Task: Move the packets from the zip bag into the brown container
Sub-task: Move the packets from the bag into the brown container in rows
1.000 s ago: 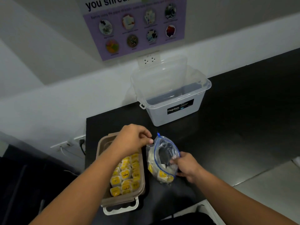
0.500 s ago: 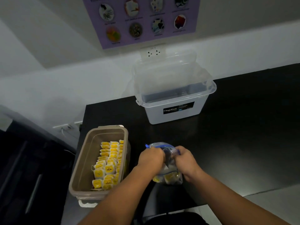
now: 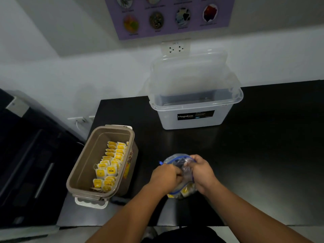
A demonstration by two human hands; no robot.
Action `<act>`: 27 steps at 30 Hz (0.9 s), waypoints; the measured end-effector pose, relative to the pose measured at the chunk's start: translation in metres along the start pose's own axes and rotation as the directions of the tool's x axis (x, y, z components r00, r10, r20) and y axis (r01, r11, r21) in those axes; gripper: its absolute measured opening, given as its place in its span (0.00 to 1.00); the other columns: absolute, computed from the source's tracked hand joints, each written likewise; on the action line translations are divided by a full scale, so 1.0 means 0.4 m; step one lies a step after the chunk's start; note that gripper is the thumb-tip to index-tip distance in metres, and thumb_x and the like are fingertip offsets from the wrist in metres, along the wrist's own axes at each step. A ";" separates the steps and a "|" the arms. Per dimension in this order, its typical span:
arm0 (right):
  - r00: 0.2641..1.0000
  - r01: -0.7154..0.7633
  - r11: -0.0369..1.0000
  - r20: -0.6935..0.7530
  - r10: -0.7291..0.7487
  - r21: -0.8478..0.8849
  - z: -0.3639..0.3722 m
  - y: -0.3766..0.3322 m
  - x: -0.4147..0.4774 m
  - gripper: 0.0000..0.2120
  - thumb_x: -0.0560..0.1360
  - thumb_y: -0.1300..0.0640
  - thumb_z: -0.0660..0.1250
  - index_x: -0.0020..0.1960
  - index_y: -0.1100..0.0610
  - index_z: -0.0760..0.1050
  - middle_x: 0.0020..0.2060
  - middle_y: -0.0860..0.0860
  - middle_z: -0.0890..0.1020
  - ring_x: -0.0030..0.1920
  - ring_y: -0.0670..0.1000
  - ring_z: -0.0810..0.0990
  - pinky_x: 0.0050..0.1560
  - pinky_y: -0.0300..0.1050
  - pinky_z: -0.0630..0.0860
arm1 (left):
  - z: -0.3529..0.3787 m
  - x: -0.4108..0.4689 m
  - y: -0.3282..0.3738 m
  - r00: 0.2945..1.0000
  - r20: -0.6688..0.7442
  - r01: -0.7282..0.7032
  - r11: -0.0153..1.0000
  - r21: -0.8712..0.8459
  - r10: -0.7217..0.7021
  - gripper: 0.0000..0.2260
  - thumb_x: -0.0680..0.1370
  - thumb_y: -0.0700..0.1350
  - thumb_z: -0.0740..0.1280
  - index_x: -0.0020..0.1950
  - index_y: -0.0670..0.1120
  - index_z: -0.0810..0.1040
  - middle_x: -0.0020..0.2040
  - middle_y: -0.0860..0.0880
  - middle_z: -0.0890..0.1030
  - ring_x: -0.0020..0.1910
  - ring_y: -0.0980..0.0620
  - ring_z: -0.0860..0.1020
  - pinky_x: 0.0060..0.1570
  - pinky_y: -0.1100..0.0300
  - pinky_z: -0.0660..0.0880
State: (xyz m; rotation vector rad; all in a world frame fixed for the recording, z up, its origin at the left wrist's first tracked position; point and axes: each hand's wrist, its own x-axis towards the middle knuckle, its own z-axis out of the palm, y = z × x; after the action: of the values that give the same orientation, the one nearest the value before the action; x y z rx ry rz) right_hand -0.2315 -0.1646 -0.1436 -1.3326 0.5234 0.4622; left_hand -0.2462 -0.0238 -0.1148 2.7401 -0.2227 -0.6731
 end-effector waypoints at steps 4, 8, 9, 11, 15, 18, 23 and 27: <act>0.998 -0.025 0.997 0.059 0.021 0.067 -0.014 -0.010 0.007 0.09 0.83 0.69 0.59 0.49 0.61 0.76 0.40 0.60 0.84 0.38 0.54 0.84 0.37 0.48 0.81 | -0.004 0.002 0.011 1.000 0.021 0.021 0.998 -0.058 -0.020 0.10 0.79 0.48 0.65 0.55 0.54 0.84 0.51 0.53 0.84 0.49 0.51 0.80 0.47 0.57 0.75; 0.995 -0.034 0.998 0.100 0.029 0.047 -0.024 -0.020 0.016 0.08 0.82 0.67 0.60 0.49 0.60 0.77 0.38 0.57 0.86 0.38 0.53 0.86 0.39 0.49 0.81 | -0.006 0.007 0.016 1.000 0.002 0.032 0.999 -0.036 -0.032 0.09 0.77 0.48 0.66 0.52 0.53 0.85 0.48 0.53 0.85 0.47 0.52 0.81 0.50 0.53 0.79; 0.994 -0.028 1.000 0.103 0.027 0.006 -0.030 -0.023 0.019 0.08 0.82 0.67 0.61 0.48 0.60 0.77 0.38 0.57 0.86 0.38 0.54 0.86 0.39 0.49 0.81 | -0.011 0.007 0.019 0.999 -0.003 0.052 0.998 -0.035 -0.052 0.09 0.77 0.48 0.66 0.51 0.53 0.85 0.47 0.53 0.85 0.47 0.52 0.81 0.50 0.53 0.80; 0.995 0.013 0.993 0.097 -0.001 -0.121 -0.037 -0.029 0.027 0.07 0.79 0.68 0.63 0.46 0.59 0.78 0.40 0.58 0.86 0.41 0.55 0.85 0.41 0.50 0.81 | -0.024 0.011 0.012 0.994 -0.015 0.108 0.993 -0.053 -0.109 0.07 0.77 0.48 0.68 0.50 0.52 0.86 0.47 0.53 0.85 0.48 0.52 0.82 0.52 0.54 0.80; 0.989 0.142 0.922 0.099 -0.113 -0.360 -0.043 -0.042 0.040 0.06 0.80 0.64 0.66 0.47 0.55 0.79 0.45 0.58 0.85 0.45 0.56 0.85 0.45 0.51 0.82 | -0.065 0.006 -0.012 0.970 -0.072 0.223 0.968 -0.118 -0.232 0.07 0.78 0.47 0.69 0.47 0.52 0.87 0.45 0.52 0.85 0.45 0.53 0.83 0.51 0.55 0.81; 0.968 0.250 0.772 0.137 -0.210 -0.585 -0.039 -0.047 0.040 0.05 0.78 0.51 0.71 0.48 0.48 0.75 0.47 0.54 0.82 0.44 0.52 0.82 0.42 0.44 0.76 | -0.072 -0.006 -0.026 0.949 -0.137 0.241 0.933 -0.267 -0.284 0.06 0.76 0.45 0.69 0.41 0.50 0.85 0.38 0.51 0.85 0.36 0.53 0.84 0.43 0.53 0.83; 0.979 0.201 0.587 0.180 -0.095 -0.784 -0.028 -0.059 0.019 0.16 0.73 0.45 0.75 0.45 0.51 0.71 0.40 0.49 0.80 0.40 0.49 0.79 0.36 0.44 0.71 | -0.079 -0.023 -0.013 0.934 -0.113 0.230 0.811 -0.538 -0.340 0.04 0.75 0.41 0.71 0.41 0.48 0.83 0.33 0.48 0.85 0.30 0.54 0.84 0.36 0.59 0.82; 0.979 0.204 0.609 0.167 -0.118 -0.766 -0.026 -0.059 0.026 0.08 0.76 0.61 0.69 0.42 0.51 0.73 0.39 0.49 0.80 0.39 0.49 0.78 0.39 0.44 0.75 | -0.051 -0.016 -0.011 0.942 -0.091 0.223 0.804 -0.551 -0.324 0.05 0.72 0.40 0.73 0.42 0.50 0.81 0.35 0.51 0.85 0.30 0.55 0.83 0.39 0.57 0.83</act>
State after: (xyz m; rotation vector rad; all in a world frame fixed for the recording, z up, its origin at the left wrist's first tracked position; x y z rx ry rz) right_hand -0.2101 -0.1790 -0.1328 -2.1753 0.0780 0.6390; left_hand -0.2418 -0.0131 -0.0964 2.2768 0.3671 -0.4570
